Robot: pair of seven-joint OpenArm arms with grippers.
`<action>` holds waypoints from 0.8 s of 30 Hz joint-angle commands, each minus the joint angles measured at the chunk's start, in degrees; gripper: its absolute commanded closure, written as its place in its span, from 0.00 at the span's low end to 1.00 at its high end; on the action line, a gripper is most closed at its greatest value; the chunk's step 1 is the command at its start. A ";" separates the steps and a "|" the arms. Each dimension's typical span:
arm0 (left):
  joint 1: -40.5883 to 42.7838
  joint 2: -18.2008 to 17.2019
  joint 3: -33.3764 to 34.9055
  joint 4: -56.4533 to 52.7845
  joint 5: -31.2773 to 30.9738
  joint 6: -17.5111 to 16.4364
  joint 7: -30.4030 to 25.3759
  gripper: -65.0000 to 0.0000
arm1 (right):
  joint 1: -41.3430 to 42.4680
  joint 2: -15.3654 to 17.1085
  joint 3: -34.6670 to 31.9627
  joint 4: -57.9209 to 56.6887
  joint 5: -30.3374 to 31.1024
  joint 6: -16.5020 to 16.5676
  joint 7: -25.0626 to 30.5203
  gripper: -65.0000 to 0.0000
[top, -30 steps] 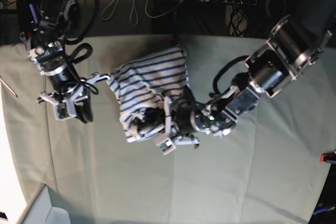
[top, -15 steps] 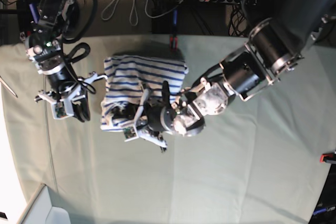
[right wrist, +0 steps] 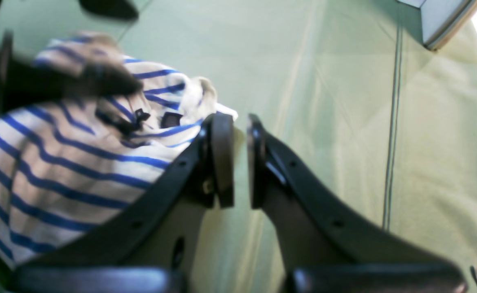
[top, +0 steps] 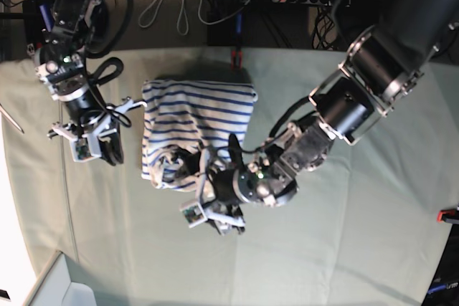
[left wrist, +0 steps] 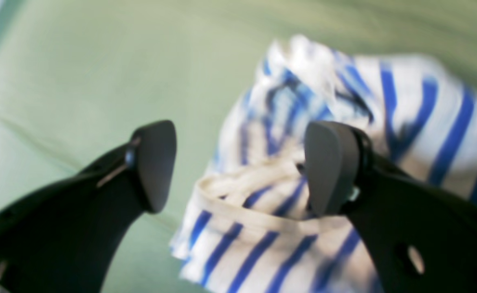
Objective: Layout the t-shirt on the table in an organized manner, then fold the t-shirt properly
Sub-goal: 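Fold the stack over once more with both grippers and press it down, then release the folded shirt and lift both grippers away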
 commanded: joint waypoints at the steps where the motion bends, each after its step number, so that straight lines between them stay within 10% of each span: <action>1: -1.64 0.60 -1.02 1.48 -0.51 0.03 -1.41 0.27 | 0.43 0.05 0.02 1.07 1.25 0.21 1.58 0.93; 10: 2.93 -5.03 -12.71 11.32 -0.95 0.38 -1.33 0.27 | -3.27 -1.44 -3.32 4.76 1.43 0.21 1.58 0.94; 17: 18.67 -13.29 -38.30 22.58 -1.04 0.47 -1.24 0.27 | -7.84 -4.25 -13.96 6.00 1.52 0.21 1.75 0.94; 24: 35.46 -14.17 -67.84 30.31 -1.04 -0.06 5.71 0.27 | -3.53 -4.17 -18.09 -7.81 1.52 0.21 2.10 0.94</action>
